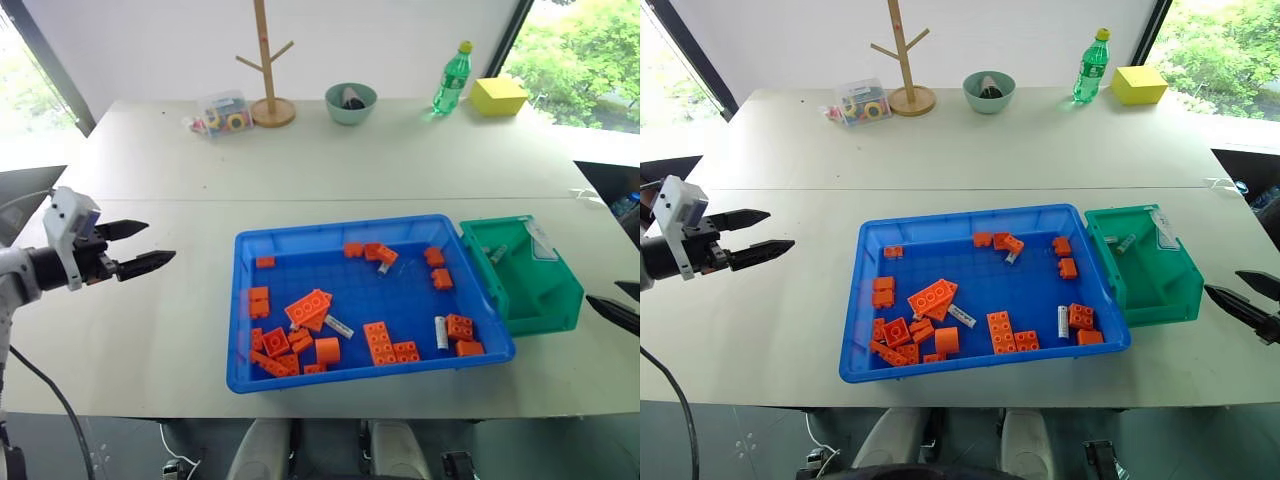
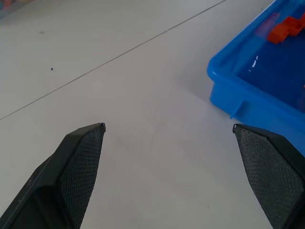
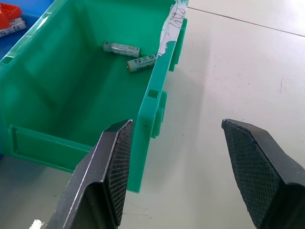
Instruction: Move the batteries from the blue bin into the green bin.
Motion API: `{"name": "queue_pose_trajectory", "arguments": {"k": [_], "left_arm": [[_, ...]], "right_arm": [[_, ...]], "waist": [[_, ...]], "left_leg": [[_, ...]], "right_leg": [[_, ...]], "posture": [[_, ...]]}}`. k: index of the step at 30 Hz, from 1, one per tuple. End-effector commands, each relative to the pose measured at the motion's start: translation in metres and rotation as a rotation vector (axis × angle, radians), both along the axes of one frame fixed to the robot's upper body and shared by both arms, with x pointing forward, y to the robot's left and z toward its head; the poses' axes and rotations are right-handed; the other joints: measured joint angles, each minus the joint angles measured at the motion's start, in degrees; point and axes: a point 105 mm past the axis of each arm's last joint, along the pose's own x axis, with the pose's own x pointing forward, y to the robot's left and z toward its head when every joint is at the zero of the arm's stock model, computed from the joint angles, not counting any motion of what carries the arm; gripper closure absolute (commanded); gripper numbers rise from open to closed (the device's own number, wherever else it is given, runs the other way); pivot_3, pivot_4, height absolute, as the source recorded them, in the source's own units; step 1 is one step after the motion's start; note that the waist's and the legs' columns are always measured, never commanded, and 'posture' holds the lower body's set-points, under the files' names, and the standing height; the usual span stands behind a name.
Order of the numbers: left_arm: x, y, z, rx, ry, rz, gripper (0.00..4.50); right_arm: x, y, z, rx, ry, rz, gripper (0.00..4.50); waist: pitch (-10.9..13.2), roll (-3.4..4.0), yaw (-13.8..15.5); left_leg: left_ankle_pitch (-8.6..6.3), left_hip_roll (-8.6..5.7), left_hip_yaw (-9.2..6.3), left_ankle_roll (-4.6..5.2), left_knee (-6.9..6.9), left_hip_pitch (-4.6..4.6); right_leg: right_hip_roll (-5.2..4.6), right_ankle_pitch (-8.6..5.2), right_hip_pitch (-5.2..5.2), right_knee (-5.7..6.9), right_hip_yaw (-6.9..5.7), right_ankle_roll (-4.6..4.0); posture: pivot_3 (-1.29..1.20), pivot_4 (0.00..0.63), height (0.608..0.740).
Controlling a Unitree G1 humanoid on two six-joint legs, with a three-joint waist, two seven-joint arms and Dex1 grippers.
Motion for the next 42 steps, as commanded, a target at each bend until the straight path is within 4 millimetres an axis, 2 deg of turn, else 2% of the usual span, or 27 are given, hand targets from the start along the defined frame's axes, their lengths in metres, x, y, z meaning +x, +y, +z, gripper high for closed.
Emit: {"name": "queue_pose_trajectory", "arguments": {"k": [1, 25, 27, 30, 33, 35, 36, 38, 42], "left_arm": [[0.0, -0.001, 0.009, 0.006, -0.034, -0.021, 0.0], [0.006, -0.002, 0.011, -0.008, -0.063, -0.004, 0.0], [0.007, -0.006, 0.013, -0.015, -0.076, -0.015, 0.0], [0.007, -0.016, 0.018, -0.026, -0.092, -0.063, 0.0], [-0.001, -0.027, 0.023, -0.014, -0.078, -0.148, 0.0], [-0.005, -0.032, 0.027, -0.008, -0.06, -0.199, 0.0], [-0.009, -0.035, 0.03, -0.006, -0.049, -0.239, 0.0], [-0.014, -0.04, 0.032, 0.001, -0.03, -0.297, 0.0], [-0.02, -0.052, 0.03, 0.031, -0.013, -0.393, 0.0]], "right_arm": [[0.0, -0.002, 0.009, -0.012, -0.043, -0.009, 1.46], [0.007, -0.002, 0.016, -0.023, -0.059, 0.01, 1.46], [0.011, -0.001, 0.02, -0.028, -0.062, 0.028, 1.46], [0.023, 0.011, 0.034, -0.047, -0.072, 0.11, 1.46], [0.039, 0.044, 0.055, -0.067, -0.08, 0.278, 1.46], [0.051, 0.073, 0.066, -0.075, -0.085, 0.415, 1.46], [0.059, 0.096, 0.07, -0.085, -0.089, 0.51, 1.46], [0.069, 0.13, 0.074, -0.103, -0.094, 0.648, 1.46], [0.092, 0.205, 0.07, -0.143, -0.097, 0.909, 1.46]], "waist": [[0.0, 0.0, 0.0], [0.0, 0.0, 0.0], [0.0, 0.0, 0.0], [0.0, 0.01, -0.2], [0.0, 0.04, -0.4], [0.0, 0.03, -0.7], [0.0, 0.08, -0.9], [0.0, 0.09, -1.3], [0.1, 0.11, -1.7]], "left_leg": [[0.0, 0.0, 0.0, 0.0, 0.0, 0.0], [0.0, -0.01, 0.02, 0.0, 0.03, 0.03], [0.01, -0.01, 0.03, 0.0, 0.04, 0.04], [0.01, -0.01, 0.07, 0.0, 0.05, 0.08], [0.01, -0.01, 0.09, 0.0, 0.08, 0.1], [0.01, 0.0, 0.09, 0.0, 0.1, 0.11], [0.01, 0.01, 0.09, 0.0, 0.11, 0.13], [0.01, 0.03, 0.05, 0.0, 0.11, 0.13], [0.02, 0.02, 0.05, -0.01, 0.1, 0.1]], "right_leg": [[0.0, 0.0, 0.0, 0.0, 0.0, 0.0], [0.02, 0.08, 0.03, 0.04, 0.0, 0.13], [0.03, 0.09, 0.03, 0.04, 0.0, 0.14], [0.03, 0.09, 0.06, 0.06, 0.0, 0.13], [0.05, 0.12, 0.05, 0.09, 0.0, 0.1], [0.05, 0.12, 0.05, 0.11, 0.01, 0.09], [0.06, 0.12, 0.05, 0.12, 0.01, 0.09], [0.06, 0.12, 0.05, 0.14, 0.0, 0.06], [0.06, 0.15, 0.01, 0.13, 0.0, 0.11]], "posture": [[0.0, 0.15, 0.703], [0.0, 0.15, 0.703], [0.0, 0.15, 0.703], [0.0, 0.15, 0.703], [0.0, 0.15, 0.703], [0.0, 0.15, 0.703], [0.0, 0.15, 0.703], [0.0, 0.15, 0.703], [0.0, 0.15, 0.703]]}}
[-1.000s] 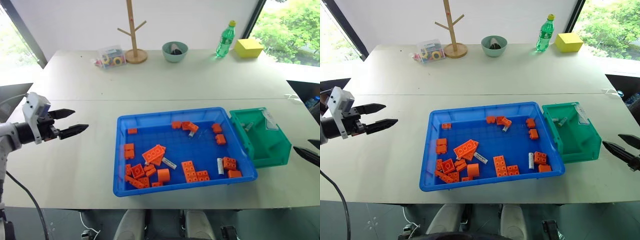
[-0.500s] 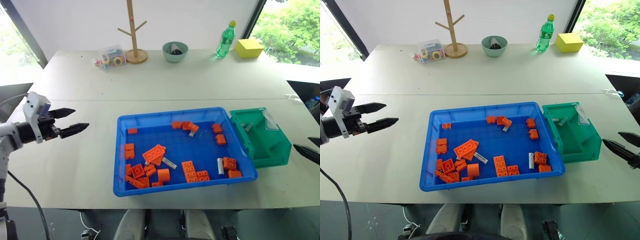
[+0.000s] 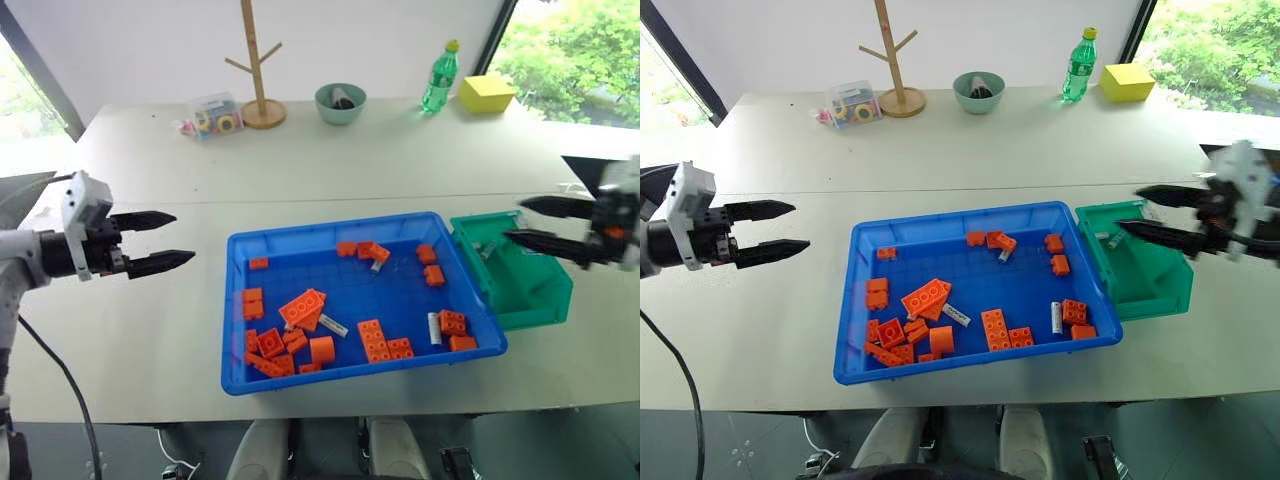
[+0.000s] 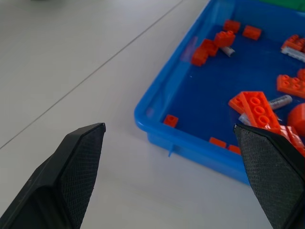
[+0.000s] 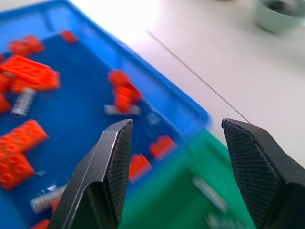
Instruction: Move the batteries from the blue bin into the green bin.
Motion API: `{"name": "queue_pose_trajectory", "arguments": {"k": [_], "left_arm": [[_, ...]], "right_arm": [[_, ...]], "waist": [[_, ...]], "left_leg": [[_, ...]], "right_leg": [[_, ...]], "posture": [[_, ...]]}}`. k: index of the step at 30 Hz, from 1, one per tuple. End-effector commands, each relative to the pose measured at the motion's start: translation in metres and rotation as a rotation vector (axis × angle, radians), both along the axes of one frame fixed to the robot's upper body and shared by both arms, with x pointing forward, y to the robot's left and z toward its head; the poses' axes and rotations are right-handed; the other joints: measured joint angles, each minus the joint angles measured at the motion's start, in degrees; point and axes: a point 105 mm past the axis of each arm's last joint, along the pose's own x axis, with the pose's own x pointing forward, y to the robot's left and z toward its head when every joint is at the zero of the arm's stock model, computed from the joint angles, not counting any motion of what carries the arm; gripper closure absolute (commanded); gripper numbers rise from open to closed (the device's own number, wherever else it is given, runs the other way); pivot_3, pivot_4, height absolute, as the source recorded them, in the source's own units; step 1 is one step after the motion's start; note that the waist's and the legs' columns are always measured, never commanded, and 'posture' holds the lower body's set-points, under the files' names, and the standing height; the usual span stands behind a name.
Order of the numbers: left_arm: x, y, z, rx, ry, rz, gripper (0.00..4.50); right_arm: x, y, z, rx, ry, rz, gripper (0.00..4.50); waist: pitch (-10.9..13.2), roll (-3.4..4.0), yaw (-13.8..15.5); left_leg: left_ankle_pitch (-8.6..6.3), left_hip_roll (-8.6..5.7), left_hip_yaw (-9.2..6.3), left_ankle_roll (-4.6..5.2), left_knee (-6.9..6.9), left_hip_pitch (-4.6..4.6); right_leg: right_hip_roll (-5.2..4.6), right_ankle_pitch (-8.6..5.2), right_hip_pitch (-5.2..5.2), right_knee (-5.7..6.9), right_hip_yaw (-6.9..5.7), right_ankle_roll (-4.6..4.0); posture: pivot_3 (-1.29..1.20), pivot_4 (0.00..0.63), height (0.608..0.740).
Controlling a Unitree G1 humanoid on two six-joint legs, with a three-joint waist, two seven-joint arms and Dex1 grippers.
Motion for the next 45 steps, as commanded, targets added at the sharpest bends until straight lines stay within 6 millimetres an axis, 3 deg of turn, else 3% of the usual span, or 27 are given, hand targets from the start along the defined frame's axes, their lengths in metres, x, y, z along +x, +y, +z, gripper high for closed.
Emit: {"name": "queue_pose_trajectory", "arguments": {"k": [1, 7, 10, 14, 17, 21, 22, 26, 27, 40, 45], "left_arm": [[-0.007, -0.015, 0.006, 0.019, -0.018, -0.102, 0.0], [-0.017, -0.032, -0.003, 0.054, 0.008, -0.194, 0.0], [-0.024, -0.035, -0.005, 0.057, 0.029, -0.215, 0.0], [-0.03, -0.036, -0.009, 0.061, 0.048, -0.227, 0.0], [-0.032, -0.037, -0.012, 0.066, 0.051, -0.224, 0.0], [-0.032, -0.037, -0.012, 0.059, 0.047, -0.212, 0.0], [-0.032, -0.038, -0.011, 0.056, 0.045, -0.21, 0.0], [-0.03, -0.039, -0.009, 0.043, 0.036, -0.201, 0.0], [-0.029, -0.039, -0.008, 0.038, 0.033, -0.198, 0.0], [-0.03, -0.042, -0.005, 0.039, 0.035, -0.216, 0.0], [-0.031, -0.042, -0.005, 0.043, 0.038, -0.215, 0.0]], "right_arm": [[0.009, 0.058, -0.012, -0.076, 0.023, 0.202, 1.46], [0.007, 0.123, -0.05, -0.165, 0.115, 0.47, 1.46], [0.003, 0.142, -0.078, -0.247, 0.15, 0.569, 1.46], [-0.003, 0.16, -0.099, -0.299, 0.177, 0.667, 1.46], [-0.004, 0.177, -0.106, -0.305, 0.165, 0.713, 1.46], [0.0, 0.195, -0.098, -0.27, 0.149, 0.735, 1.46], [0.001, 0.198, -0.094, -0.256, 0.151, 0.735, 1.46], [0.0, 0.202, -0.089, -0.243, 0.172, 0.755, 0.16], [-0.001, 0.202, -0.089, -0.248, 0.162, 0.76, 0.04], [0.015, 0.212, -0.122, -0.267, 0.162, 0.696, 0.04], [0.021, 0.214, -0.124, -0.259, 0.167, 0.674, 0.04]], "waist": [[0.0, 0.01, 0.0], [0.0, -0.03, 0.7], [0.0, -0.04, 0.3], [0.0, -0.03, 0.2], [0.0, -0.03, 0.1], [0.0, -0.03, 0.0], [0.0, -0.03, 0.0], [0.0, -0.03, 0.2], [0.0, -0.04, 0.2], [0.0, -0.05, -0.1], [0.0, -0.05, -0.1]], "left_leg": [[0.0, 0.0, 0.0, 0.0, 0.0, -0.01], [0.03, -0.12, -0.1, -0.06, 0.0, -0.19], [0.03, -0.19, -0.05, -0.06, 0.02, -0.18], [0.05, -0.19, -0.06, -0.08, 0.03, -0.16], [0.07, -0.18, -0.06, -0.12, 0.02, -0.12], [0.15, -0.19, -0.06, -0.25, 0.06, -0.09], [0.16, -0.19, -0.07, -0.26, 0.07, -0.09], [0.2, -0.18, -0.12, -0.33, 0.07, -0.08], [0.2, -0.19, -0.12, -0.33, 0.07, -0.08], [0.22, -0.19, -0.11, -0.37, 0.06, -0.08], [0.24, -0.2, -0.11, -0.4, 0.06, -0.08]], "right_leg": [[0.0, 0.01, -0.02, 0.01, 0.0, 0.02], [0.02, 0.12, -0.16, 0.09, -0.07, 0.2], [-0.01, 0.16, -0.15, 0.08, -0.06, 0.26], [0.04, 0.17, -0.2, 0.18, -0.06, 0.27], [0.05, 0.17, -0.23, 0.32, -0.05, 0.26], [0.06, 0.16, -0.33, 0.62, -0.02, 0.25], [0.07, 0.16, -0.35, 0.66, -0.02, 0.25], [0.1, 0.14, -0.42, 0.82, -0.01, 0.23], [0.1, 0.14, -0.41, 0.82, -0.01, 0.22], [0.12, 0.14, -0.48, 0.9, 0.02, 0.22], [0.12, 0.14, -0.48, 0.9, 0.03, 0.22]], "posture": [[0.0, 0.15, 0.703], [0.0, 0.15, 0.703], [0.0, 0.15, 0.703], [0.0, 0.15, 0.703], [0.0, 0.15, 0.703], [0.0, 0.15, 0.703], [0.0, 0.15, 0.703], [0.0, 0.15, 0.703], [0.0, 0.15, 0.703], [0.0, 0.15, 0.703], [0.0, 0.15, 0.703]]}}
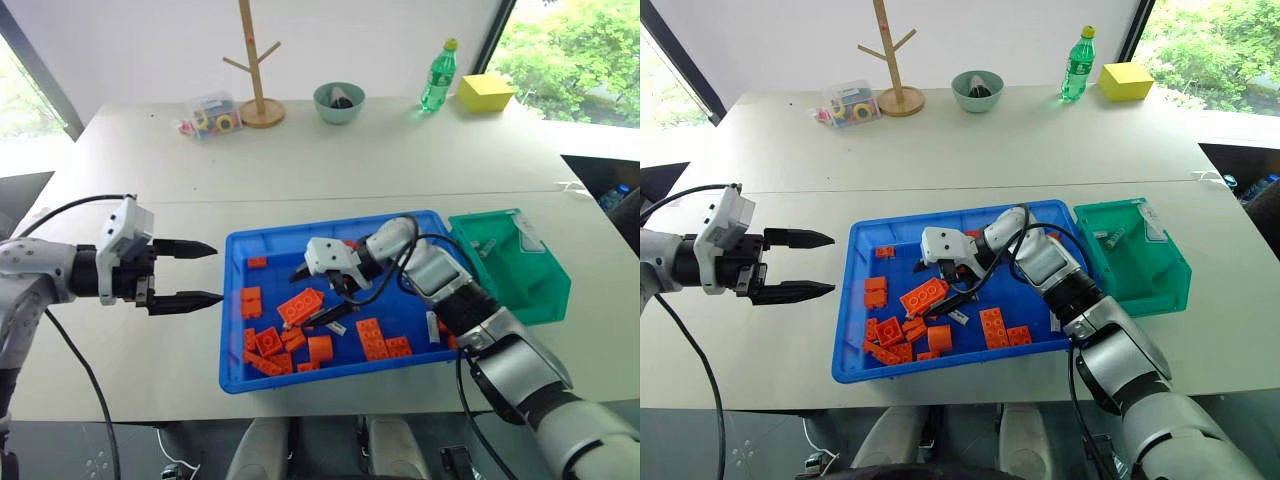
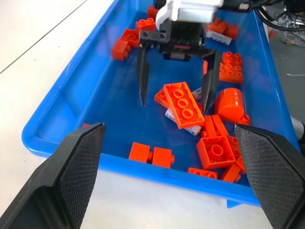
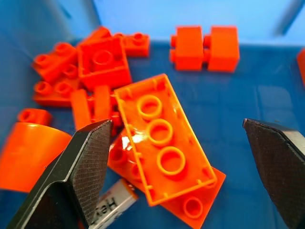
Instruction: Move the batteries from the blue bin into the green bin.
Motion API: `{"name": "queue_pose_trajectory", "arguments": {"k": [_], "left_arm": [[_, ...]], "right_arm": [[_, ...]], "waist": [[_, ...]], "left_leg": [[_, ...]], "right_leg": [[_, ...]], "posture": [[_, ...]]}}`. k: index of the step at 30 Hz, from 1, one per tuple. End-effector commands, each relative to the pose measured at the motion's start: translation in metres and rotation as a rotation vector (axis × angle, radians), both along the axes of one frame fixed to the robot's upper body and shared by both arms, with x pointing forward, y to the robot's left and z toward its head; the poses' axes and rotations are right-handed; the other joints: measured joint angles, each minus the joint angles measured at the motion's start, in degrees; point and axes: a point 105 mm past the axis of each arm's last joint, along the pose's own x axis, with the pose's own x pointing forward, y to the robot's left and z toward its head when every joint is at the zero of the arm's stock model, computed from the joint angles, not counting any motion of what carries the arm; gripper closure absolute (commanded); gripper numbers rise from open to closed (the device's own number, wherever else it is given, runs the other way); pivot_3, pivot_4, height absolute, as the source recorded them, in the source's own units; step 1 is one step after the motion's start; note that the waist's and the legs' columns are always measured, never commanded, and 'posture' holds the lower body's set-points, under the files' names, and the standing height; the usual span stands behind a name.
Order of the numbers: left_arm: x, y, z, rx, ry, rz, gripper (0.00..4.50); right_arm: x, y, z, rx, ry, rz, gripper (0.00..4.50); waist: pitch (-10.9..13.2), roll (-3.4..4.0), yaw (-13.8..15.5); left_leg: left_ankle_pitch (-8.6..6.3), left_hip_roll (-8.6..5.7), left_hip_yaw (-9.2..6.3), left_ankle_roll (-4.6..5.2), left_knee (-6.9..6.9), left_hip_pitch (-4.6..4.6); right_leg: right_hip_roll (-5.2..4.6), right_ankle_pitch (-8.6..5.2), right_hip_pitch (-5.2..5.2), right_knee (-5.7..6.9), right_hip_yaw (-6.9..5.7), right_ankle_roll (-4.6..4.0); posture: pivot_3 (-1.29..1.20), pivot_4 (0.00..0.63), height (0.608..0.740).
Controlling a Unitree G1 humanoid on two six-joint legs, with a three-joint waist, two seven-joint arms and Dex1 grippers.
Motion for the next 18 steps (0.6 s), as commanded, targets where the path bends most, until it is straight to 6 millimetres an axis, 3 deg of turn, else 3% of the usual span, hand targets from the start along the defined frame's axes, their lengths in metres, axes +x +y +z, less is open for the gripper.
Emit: {"name": "queue_pose_trajectory", "arguments": {"k": [1, 3, 8, 12, 18], "left_arm": [[-0.003, 0.0, 0.009, 0.014, -0.035, -0.011, 0.0], [-0.002, -0.001, 0.01, 0.01, -0.038, -0.008, 0.0], [-0.001, -0.001, 0.01, 0.007, -0.039, -0.005, 0.0], [0.0, -0.003, 0.01, 0.001, -0.04, -0.005, 0.0], [0.003, -0.006, 0.011, -0.012, -0.05, -0.006, 0.0]], "right_arm": [[0.003, 0.004, 0.011, 0.029, -0.04, 0.014, 0.27], [0.002, 0.003, 0.011, 0.031, -0.032, 0.019, 0.85], [-0.005, 0.006, 0.024, 0.082, 0.017, 0.034, 3.28], [0.003, 0.015, 0.041, 0.152, 0.036, -0.025, 3.25], [0.035, 0.02, 0.031, 0.128, -0.075, -0.203, 3.25]], "waist": [[0.0, 0.0, 0.0], [0.0, 0.0, 0.0], [0.0, 0.0, 0.0], [0.0, 0.0, 0.0], [0.0, 0.0, -0.1]], "left_leg": [[0.0, 0.0, 0.0, 0.0, 0.0, 0.0], [0.0, 0.0, 0.0, 0.0, 0.0, 0.0], [0.0, 0.0, 0.0, -0.01, 0.0, 0.0], [0.0, 0.0, -0.01, -0.01, 0.0, 0.0], [0.02, 0.0, -0.01, -0.04, -0.02, 0.0]], "right_leg": [[0.0, 0.0, 0.0, 0.0, 0.0, 0.0], [0.01, 0.0, 0.0, 0.0, 0.0, 0.0], [0.01, 0.0, 0.0, 0.01, 0.0, 0.0], [0.01, 0.0, 0.0, 0.01, 0.0, 0.0], [0.01, 0.0, -0.04, 0.03, 0.01, 0.0]], "posture": [[0.0, 0.15, 0.703], [0.0, 0.15, 0.703], [0.0, 0.15, 0.703], [0.0, 0.15, 0.703], [0.0, 0.15, 0.703]]}}
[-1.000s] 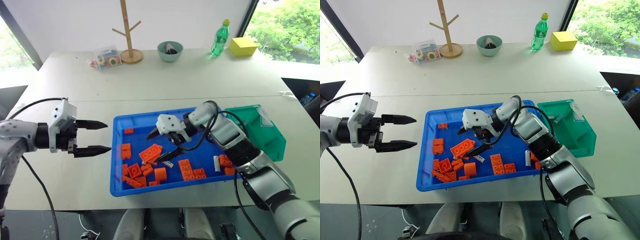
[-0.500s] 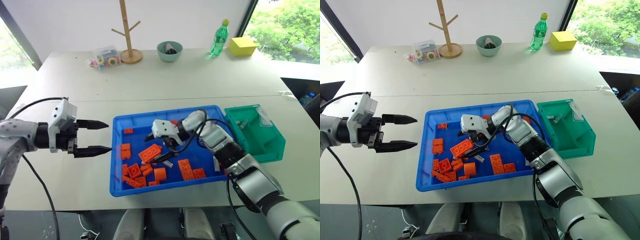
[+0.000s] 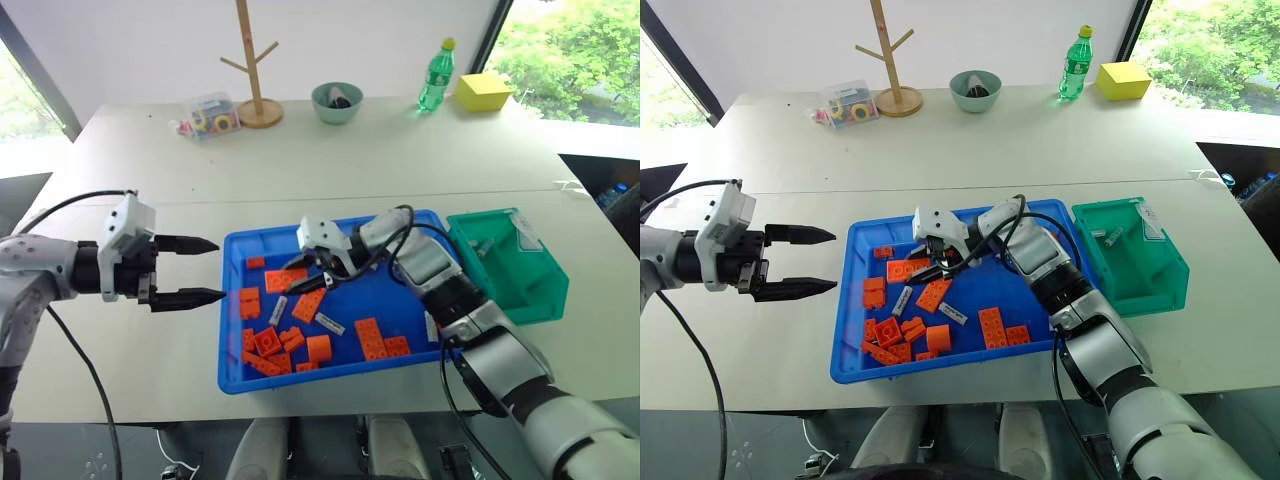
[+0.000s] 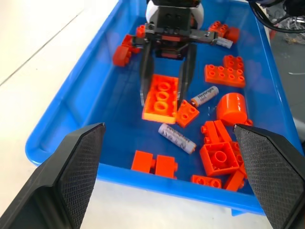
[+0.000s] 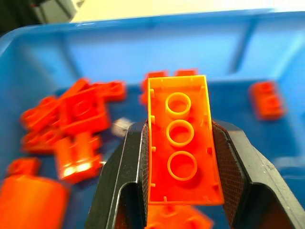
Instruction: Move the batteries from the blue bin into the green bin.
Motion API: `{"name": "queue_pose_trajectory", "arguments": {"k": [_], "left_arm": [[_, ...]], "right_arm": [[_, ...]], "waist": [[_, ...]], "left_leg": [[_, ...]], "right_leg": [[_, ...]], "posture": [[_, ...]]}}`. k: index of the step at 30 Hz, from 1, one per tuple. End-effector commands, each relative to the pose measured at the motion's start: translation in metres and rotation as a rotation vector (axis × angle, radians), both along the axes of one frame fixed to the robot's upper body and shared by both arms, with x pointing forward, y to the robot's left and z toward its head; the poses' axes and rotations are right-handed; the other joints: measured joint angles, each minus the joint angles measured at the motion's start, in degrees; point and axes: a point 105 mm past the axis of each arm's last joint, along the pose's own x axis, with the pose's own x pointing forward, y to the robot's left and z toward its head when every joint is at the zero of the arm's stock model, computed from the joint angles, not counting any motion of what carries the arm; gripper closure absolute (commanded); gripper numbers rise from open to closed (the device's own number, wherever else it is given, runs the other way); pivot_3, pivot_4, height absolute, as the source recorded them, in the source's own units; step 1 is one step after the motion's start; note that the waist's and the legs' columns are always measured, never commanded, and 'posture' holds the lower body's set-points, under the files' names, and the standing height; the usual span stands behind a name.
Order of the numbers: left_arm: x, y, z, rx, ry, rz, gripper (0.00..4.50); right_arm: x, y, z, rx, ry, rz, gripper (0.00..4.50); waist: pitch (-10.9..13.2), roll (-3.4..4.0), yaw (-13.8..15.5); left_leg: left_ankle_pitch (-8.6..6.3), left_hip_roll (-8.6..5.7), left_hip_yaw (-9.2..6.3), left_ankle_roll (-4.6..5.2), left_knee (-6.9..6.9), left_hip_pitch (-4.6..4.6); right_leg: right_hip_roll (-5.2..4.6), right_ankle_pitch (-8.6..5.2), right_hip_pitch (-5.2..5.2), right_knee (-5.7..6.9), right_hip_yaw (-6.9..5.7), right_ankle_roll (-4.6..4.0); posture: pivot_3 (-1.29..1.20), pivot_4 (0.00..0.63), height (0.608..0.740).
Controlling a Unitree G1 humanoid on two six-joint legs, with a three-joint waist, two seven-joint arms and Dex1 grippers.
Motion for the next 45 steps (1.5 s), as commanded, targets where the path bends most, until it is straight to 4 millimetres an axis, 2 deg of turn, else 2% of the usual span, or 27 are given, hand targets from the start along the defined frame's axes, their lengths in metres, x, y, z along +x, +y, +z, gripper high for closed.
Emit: {"name": "queue_pose_trajectory", "arguments": {"k": [1, 2, 5, 9, 12, 15, 19, 23, 27, 33, 42, 45], "left_arm": [[0.0, -0.002, 0.005, -0.011, -0.016, -0.007, 0.0], [0.001, -0.002, 0.005, -0.011, -0.018, -0.006, 0.0], [0.001, -0.002, 0.007, -0.015, -0.021, -0.002, 0.0], [0.001, -0.001, 0.008, -0.017, -0.022, 0.002, 0.0], [0.001, -0.001, 0.008, -0.016, -0.023, 0.004, 0.0], [0.002, -0.001, 0.008, -0.017, -0.027, 0.005, 0.0], [0.002, -0.002, 0.009, -0.02, -0.031, 0.004, 0.0], [0.002, -0.002, 0.008, -0.019, -0.034, 0.004, 0.0], [0.001, -0.002, 0.011, -0.019, -0.037, 0.01, 0.0], [-0.001, -0.001, 0.012, -0.019, -0.037, 0.024, 0.0], [-0.002, 0.0, 0.013, -0.029, -0.045, 0.045, 0.0], [-0.001, -0.001, 0.013, -0.033, -0.049, 0.047, 0.0]], "right_arm": [[0.019, 0.004, 0.003, 0.011, -0.058, -0.112, 2.75], [0.02, 0.005, 0.002, 0.014, -0.056, -0.123, 2.17], [0.02, 0.007, 0.001, 0.004, -0.099, -0.11, 0.82], [0.014, 0.01, 0.012, 0.047, -0.106, -0.052, 0.82], [0.0, 0.012, 0.032, 0.108, -0.091, 0.065, 0.82], [-0.015, 0.017, 0.036, 0.106, -0.087, 0.169, 0.82], [-0.031, 0.023, 0.029, 0.074, -0.08, 0.259, 0.82], [-0.038, 0.031, 0.006, 0.016, -0.092, 0.31, 0.82], [-0.032, 0.04, -0.004, -0.011, -0.12, 0.313, 0.82], [-0.022, 0.04, -0.023, -0.13, -0.242, 0.376, 0.82], [-0.017, 0.025, -0.035, -0.208, -0.276, 0.431, 0.82], [-0.019, 0.017, -0.039, -0.225, -0.257, 0.44, 1.67]], "waist": [[0.0, 0.0, 0.0], [0.0, 0.0, 0.0], [0.0, 0.0, 0.0], [0.0, 0.0, 0.0], [0.0, 0.01, 0.0], [0.0, 0.01, 0.0], [0.0, 0.01, 0.0], [0.0, 0.01, 0.0], [0.0, 0.01, -0.1], [0.0, 0.0, -0.1], [0.0, 0.0, -0.2], [0.0, 0.0, -0.2]], "left_leg": [[0.0, 0.0, 0.01, -0.01, 0.0, 0.0], [0.01, 0.0, 0.01, -0.01, 0.0, 0.0], [0.02, -0.01, 0.0, -0.03, 0.0, -0.01], [0.01, -0.01, 0.0, -0.02, 0.0, -0.01], [0.01, 0.0, 0.0, -0.02, -0.01, -0.01], [0.01, 0.0, 0.0, -0.02, -0.01, -0.01], [0.01, 0.01, -0.01, -0.02, -0.01, -0.01], [0.01, 0.01, -0.01, -0.02, -0.01, -0.01], [0.02, 0.01, -0.01, -0.03, -0.01, -0.01], [0.04, 0.01, -0.02, -0.07, -0.01, 0.0], [0.22, 0.02, -0.05, -0.38, -0.06, 0.02], [0.21, 0.02, -0.06, -0.37, -0.07, 0.06]], "right_leg": [[0.0, 0.0, 0.0, 0.0, 0.0, 0.0], [0.0, 0.0, 0.0, 0.0, 0.01, 0.0], [0.0, 0.0, -0.01, 0.0, 0.02, 0.0], [0.01, 0.0, -0.01, 0.01, 0.02, 0.0], [0.02, 0.0, -0.01, 0.0, 0.02, 0.0], [0.03, 0.0, 0.0, 0.01, 0.02, 0.0], [0.06, 0.0, -0.01, 0.01, 0.01, 0.0], [0.05, 0.0, -0.01, 0.01, 0.02, 0.0], [0.07, 0.0, -0.02, 0.02, 0.02, -0.01], [0.09, 0.0, -0.03, 0.02, 0.03, -0.01], [0.12, 0.0, -0.02, 0.02, 0.05, -0.02], [0.13, 0.0, 0.02, 0.02, 0.04, -0.02]], "posture": [[0.0, 0.15, 0.703], [0.0, 0.15, 0.703], [0.0, 0.15, 0.703], [0.0, 0.15, 0.703], [0.0, 0.15, 0.703], [0.0, 0.15, 0.703], [0.0, 0.15, 0.703], [0.0, 0.15, 0.703], [0.0, 0.15, 0.703], [0.0, 0.15, 0.703], [0.0, 0.15, 0.703], [0.0, 0.15, 0.703]]}}
